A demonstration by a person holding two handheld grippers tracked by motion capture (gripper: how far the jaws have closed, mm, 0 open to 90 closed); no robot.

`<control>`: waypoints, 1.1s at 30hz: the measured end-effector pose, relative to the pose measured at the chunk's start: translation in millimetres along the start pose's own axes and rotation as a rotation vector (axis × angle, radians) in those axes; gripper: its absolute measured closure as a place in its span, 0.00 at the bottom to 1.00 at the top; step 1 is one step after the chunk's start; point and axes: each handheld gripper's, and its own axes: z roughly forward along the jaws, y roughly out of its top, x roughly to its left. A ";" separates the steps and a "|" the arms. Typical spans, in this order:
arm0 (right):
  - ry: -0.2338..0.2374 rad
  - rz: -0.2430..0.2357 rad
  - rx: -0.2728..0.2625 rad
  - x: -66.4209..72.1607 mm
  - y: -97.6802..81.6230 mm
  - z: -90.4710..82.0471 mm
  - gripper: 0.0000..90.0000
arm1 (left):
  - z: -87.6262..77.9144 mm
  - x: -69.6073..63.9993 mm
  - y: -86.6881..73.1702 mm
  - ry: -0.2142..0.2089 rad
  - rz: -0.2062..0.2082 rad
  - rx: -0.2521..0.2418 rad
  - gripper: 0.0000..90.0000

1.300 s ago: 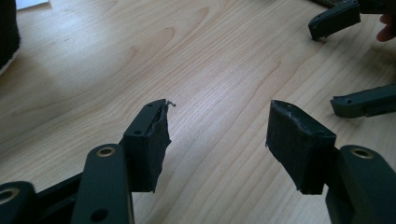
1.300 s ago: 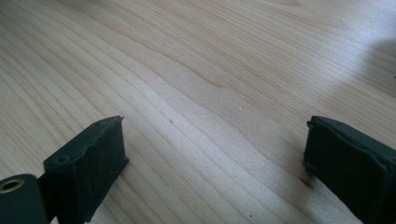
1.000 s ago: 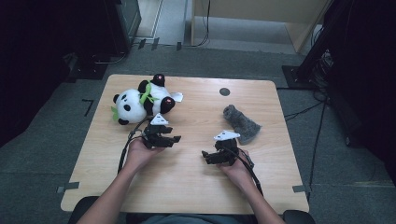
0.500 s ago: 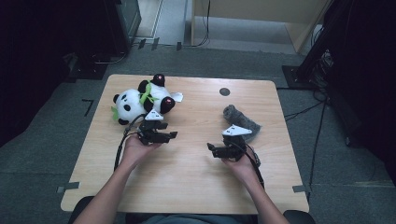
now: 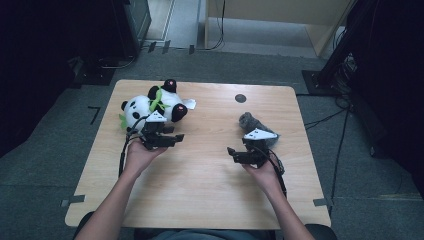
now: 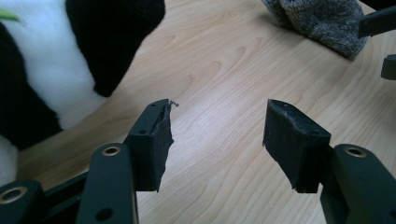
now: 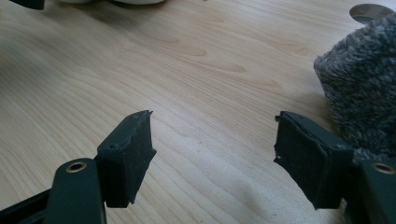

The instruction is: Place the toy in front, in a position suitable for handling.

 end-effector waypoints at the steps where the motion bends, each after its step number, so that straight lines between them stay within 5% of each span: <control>1: 0.000 0.000 0.000 0.0 0.0 0.0 0.31 | -0.6 0.5 1.0 0.000 0.005 0.002 0.48; 4: -0.008 0.000 0.011 -2.8 2.1 -0.4 0.33 | -1.2 1.5 4.6 0.025 0.036 0.042 0.48; 7: -0.009 0.003 0.016 -7.0 4.0 -1.7 0.34 | -4.2 8.3 7.3 0.002 -0.005 0.043 0.48; 17: -0.019 0.002 0.008 -23.1 18.9 -4.3 0.39 | -16.2 19.3 26.4 0.057 0.004 -0.009 0.50; 21: -0.020 0.007 0.009 -28.3 22.8 -3.4 0.39 | -16.4 27.8 34.3 0.056 -0.006 -0.004 0.51; 25: -0.019 0.013 0.012 -33.3 26.1 -2.9 0.41 | -21.7 36.7 42.4 0.050 -0.035 -0.048 0.52; 30: -0.037 -0.008 -0.023 -39.7 26.3 -0.9 0.46 | -27.4 47.3 47.9 0.086 -0.022 -0.049 0.53; 33: -0.025 0.002 -0.002 -42.7 24.1 2.2 0.47 | -32.8 57.0 48.3 0.101 -0.042 -0.091 0.52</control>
